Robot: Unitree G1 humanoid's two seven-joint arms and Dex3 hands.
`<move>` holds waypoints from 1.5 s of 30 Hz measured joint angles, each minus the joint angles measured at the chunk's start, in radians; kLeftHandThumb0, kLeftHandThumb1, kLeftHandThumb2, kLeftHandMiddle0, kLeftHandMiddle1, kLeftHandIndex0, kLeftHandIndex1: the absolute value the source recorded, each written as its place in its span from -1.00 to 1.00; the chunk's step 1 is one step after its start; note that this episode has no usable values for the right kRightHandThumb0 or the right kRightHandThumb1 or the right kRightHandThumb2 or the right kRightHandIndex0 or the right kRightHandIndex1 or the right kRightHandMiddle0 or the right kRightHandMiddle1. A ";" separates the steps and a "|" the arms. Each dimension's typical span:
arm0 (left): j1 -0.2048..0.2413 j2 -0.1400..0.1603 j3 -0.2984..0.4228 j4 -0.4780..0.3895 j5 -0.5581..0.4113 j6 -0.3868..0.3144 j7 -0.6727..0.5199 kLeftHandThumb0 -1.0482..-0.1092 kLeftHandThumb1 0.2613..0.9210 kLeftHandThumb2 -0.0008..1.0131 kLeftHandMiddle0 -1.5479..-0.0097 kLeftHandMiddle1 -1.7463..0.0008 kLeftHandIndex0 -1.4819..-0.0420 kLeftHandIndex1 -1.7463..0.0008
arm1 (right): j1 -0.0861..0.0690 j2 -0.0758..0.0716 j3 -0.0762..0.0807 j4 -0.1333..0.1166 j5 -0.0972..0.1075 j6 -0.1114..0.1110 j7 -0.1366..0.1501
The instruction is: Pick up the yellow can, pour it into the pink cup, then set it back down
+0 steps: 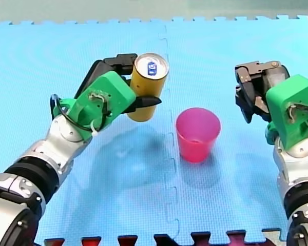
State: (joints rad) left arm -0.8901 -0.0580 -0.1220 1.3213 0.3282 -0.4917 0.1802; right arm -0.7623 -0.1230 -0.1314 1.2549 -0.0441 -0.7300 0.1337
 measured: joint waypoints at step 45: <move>-0.049 -0.036 0.022 -0.019 -0.051 -0.036 -0.076 0.43 0.57 -1.00 -0.75 1.00 -0.68 1.00 | -0.004 -0.005 -0.037 0.024 0.014 0.020 -0.042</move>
State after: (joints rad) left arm -0.9388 -0.0939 -0.1004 1.3023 0.2770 -0.5274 0.1040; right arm -0.7661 -0.1276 -0.1689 1.2787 -0.0299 -0.7105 0.0920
